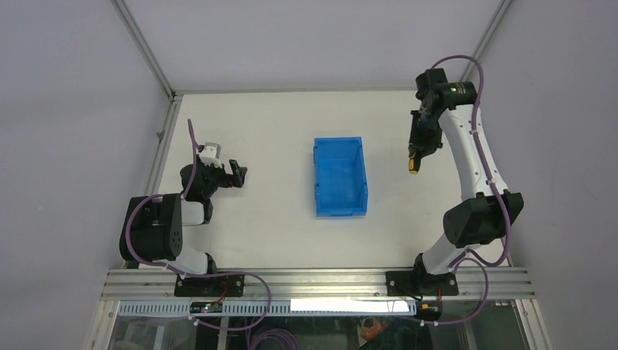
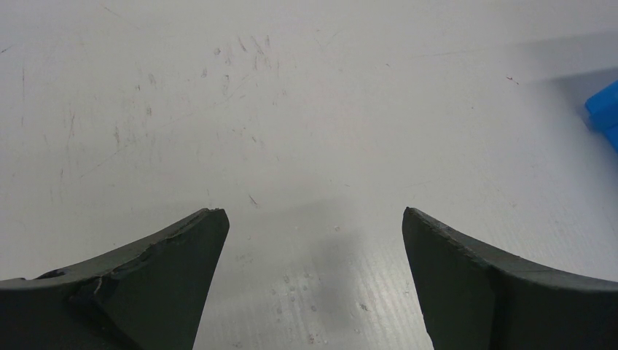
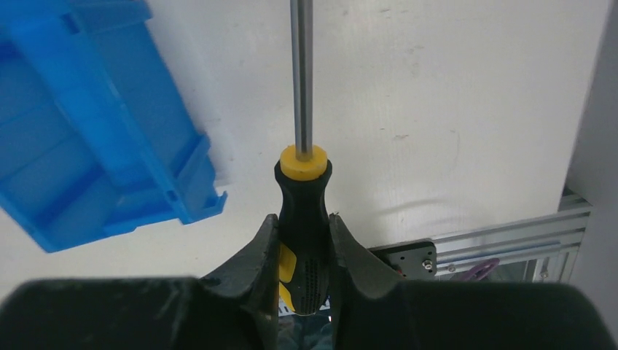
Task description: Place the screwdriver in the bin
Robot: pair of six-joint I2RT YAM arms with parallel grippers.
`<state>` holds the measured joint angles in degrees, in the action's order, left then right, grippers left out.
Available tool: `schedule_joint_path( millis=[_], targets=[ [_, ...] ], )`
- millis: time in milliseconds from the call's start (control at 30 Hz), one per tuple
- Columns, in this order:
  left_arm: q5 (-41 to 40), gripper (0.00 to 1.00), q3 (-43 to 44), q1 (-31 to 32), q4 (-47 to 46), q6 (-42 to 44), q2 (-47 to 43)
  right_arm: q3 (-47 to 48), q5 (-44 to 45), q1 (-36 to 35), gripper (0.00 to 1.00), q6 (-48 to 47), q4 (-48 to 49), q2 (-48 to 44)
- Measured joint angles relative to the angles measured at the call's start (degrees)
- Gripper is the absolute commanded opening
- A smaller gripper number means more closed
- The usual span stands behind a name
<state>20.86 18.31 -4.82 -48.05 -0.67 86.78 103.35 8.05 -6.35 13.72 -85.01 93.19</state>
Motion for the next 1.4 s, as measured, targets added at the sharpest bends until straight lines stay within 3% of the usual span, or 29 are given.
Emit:
schedule_joint_path(
  millis=[200,300,433,567,833,1000,1067,1200,1400],
  targets=[
    [0.0,0.99,-0.02,0.0,0.0,0.0,0.0,3.63,-1.97,-15.08,0.0,4.81,0.85,2.6],
    [0.0,0.99,-0.02,0.0,0.0,0.0,0.0,8.68,-2.6,-24.11,0.0,6.56,2.93,7.8],
    [0.0,0.99,-0.02,0.0,0.0,0.0,0.0,11.74,-2.73,-30.91,0.0,7.76,5.73,13.99],
    [-0.02,0.99,-0.02,0.0,0.0,0.0,0.0,8.13,-2.32,-32.57,0.0,7.87,8.07,16.06],
    [-0.02,0.99,0.0,0.0,0.0,0.0,0.0,-8.83,-1.88,-34.21,0.0,5.57,17.33,16.81],
    [-0.02,0.99,-0.02,0.0,0.0,0.0,0.0,-13.64,0.9,-35.39,0.33,4.55,22.69,19.96],
    [0.0,0.99,0.0,0.0,0.0,0.0,0.0,-14.21,2.32,-35.39,0.41,4.52,24.41,21.22],
    [-0.02,0.99,-0.02,0.0,0.0,0.0,0.0,-14.69,4.11,-35.3,0.46,4.74,26.32,21.66],
    [0.0,0.99,0.0,0.0,0.0,0.0,0.0,-14.69,6.08,-35.32,0.45,5.31,26.91,20.39]
  ],
)
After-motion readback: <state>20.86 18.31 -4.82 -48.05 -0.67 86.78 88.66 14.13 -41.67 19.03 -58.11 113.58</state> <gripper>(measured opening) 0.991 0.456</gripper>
